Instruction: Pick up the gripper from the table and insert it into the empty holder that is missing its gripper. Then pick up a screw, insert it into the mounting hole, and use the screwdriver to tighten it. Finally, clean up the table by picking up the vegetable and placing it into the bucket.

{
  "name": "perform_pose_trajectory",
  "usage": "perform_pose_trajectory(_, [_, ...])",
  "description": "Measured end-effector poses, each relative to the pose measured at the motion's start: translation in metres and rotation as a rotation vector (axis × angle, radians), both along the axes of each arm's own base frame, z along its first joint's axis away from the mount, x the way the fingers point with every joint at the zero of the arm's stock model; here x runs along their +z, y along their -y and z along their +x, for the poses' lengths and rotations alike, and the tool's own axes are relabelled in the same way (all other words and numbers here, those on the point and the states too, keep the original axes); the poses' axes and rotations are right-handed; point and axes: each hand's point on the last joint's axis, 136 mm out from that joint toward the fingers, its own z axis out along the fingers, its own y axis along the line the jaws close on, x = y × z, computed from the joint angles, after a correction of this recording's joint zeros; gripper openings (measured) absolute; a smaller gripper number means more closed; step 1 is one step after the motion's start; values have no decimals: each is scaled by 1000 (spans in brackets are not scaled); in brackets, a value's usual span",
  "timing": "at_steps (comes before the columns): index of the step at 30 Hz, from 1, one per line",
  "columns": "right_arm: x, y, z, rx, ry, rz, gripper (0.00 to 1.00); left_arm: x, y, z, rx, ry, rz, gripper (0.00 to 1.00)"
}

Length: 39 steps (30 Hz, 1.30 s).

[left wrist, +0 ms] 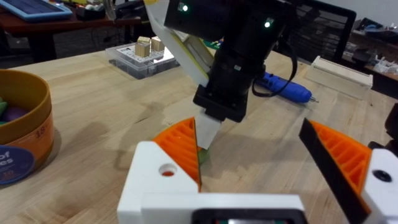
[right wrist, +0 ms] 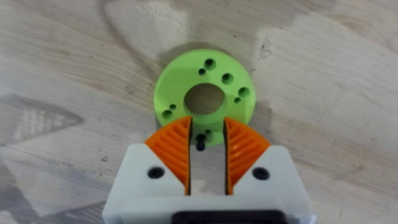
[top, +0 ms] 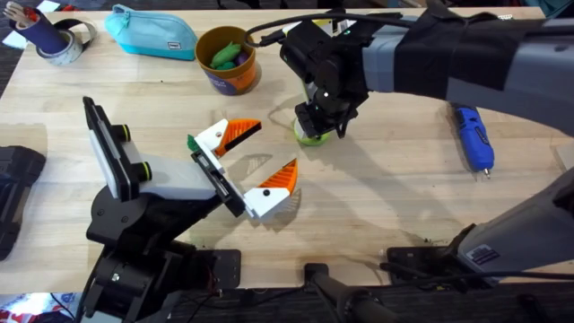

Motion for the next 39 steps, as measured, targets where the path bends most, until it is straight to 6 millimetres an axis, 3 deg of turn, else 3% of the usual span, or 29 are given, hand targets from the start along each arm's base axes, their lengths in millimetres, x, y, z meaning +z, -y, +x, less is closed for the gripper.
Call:
perform_pose_trajectory(17, [-3,4,-18,29,-81,-9,277,0,0,0,0,0,0,991])
perform_pose_trajectory(39, [-2,0,-13,30,-61,8,277,0,0,0,0,0,0,991])
